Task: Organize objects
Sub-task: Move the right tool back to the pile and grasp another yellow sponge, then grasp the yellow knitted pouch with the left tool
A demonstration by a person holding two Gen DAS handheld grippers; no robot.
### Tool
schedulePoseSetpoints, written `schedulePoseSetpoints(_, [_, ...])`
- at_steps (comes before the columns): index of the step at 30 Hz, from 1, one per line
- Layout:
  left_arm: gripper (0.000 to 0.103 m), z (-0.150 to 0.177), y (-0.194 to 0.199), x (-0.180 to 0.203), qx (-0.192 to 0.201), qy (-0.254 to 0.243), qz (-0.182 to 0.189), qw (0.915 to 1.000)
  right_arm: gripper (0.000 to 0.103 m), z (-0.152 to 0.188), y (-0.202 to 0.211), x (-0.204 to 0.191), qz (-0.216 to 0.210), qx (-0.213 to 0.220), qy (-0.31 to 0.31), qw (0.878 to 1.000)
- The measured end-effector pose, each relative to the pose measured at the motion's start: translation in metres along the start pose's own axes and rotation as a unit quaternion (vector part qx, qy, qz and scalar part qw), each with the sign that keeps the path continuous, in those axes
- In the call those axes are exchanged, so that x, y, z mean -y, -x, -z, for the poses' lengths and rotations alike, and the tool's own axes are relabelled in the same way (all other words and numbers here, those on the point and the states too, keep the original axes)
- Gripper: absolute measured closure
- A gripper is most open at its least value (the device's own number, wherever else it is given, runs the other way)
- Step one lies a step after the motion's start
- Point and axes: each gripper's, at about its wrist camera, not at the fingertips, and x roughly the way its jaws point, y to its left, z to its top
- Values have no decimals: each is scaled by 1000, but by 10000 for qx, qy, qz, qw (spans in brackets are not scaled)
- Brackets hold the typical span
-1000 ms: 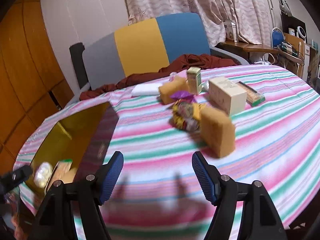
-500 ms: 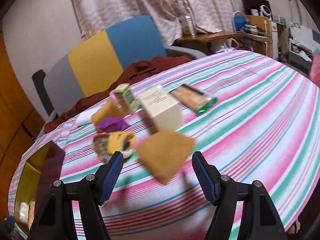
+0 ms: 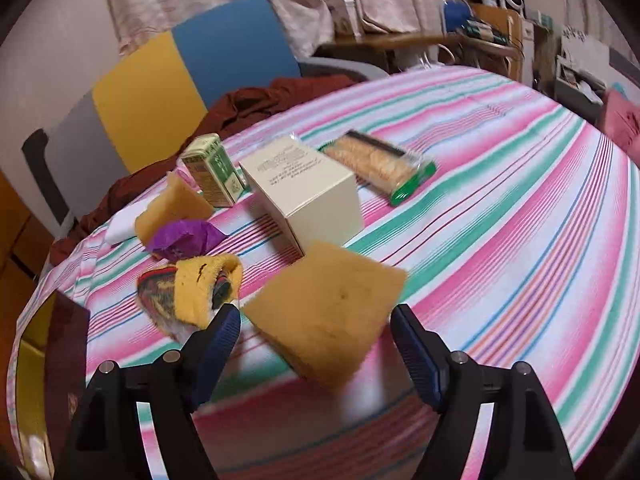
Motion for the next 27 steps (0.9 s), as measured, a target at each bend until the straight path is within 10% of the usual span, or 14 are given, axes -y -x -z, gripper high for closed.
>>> schedulePoseSetpoints(11, [0, -21, -17, 33, 16, -304, 184, 9994, 40, 7, 3, 22, -94, 310, 28, 9995])
schedulePoseSetpoints(27, [0, -79, -101, 131, -435, -744, 642, 9942, 40, 23, 19, 52, -19, 901, -361, 9953])
